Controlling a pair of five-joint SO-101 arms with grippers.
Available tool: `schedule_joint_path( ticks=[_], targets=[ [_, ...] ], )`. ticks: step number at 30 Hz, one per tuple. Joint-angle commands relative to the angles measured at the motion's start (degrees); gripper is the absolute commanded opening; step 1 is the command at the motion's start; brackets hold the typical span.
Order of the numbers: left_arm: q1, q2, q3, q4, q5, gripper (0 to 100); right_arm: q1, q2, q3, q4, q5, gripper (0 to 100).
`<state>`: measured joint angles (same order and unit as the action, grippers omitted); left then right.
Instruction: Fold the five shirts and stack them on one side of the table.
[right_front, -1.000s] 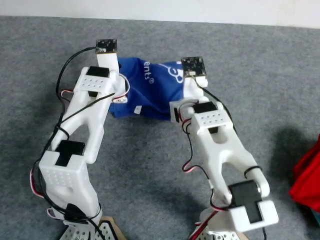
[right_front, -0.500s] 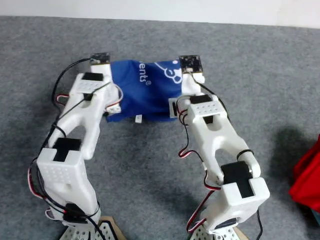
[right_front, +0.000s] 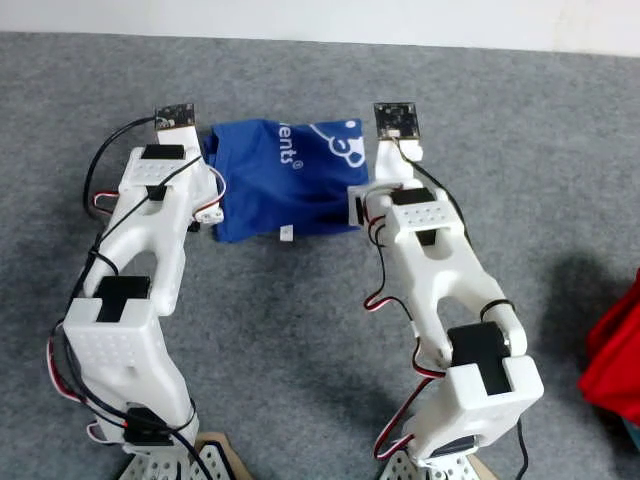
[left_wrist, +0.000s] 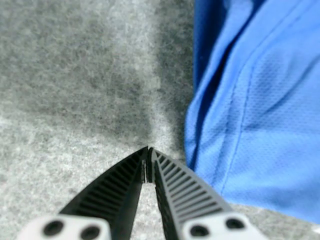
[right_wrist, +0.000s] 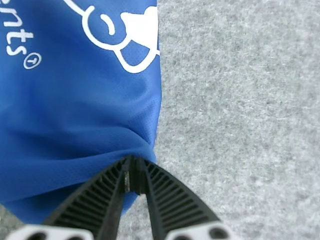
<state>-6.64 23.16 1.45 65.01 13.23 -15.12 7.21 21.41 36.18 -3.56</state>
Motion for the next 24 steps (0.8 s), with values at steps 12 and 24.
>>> schedule_joint_path(
  ticks=[12,24],
  targets=[
    [1.45,-3.91,-13.32,0.88,6.77,1,-1.54,-11.65,-0.75,11.3,-0.53,0.8],
    [8.57,-1.45,-15.43,0.44,6.86,1,-7.6,-11.56,12.0,-18.68,-0.09,0.8]
  ],
)
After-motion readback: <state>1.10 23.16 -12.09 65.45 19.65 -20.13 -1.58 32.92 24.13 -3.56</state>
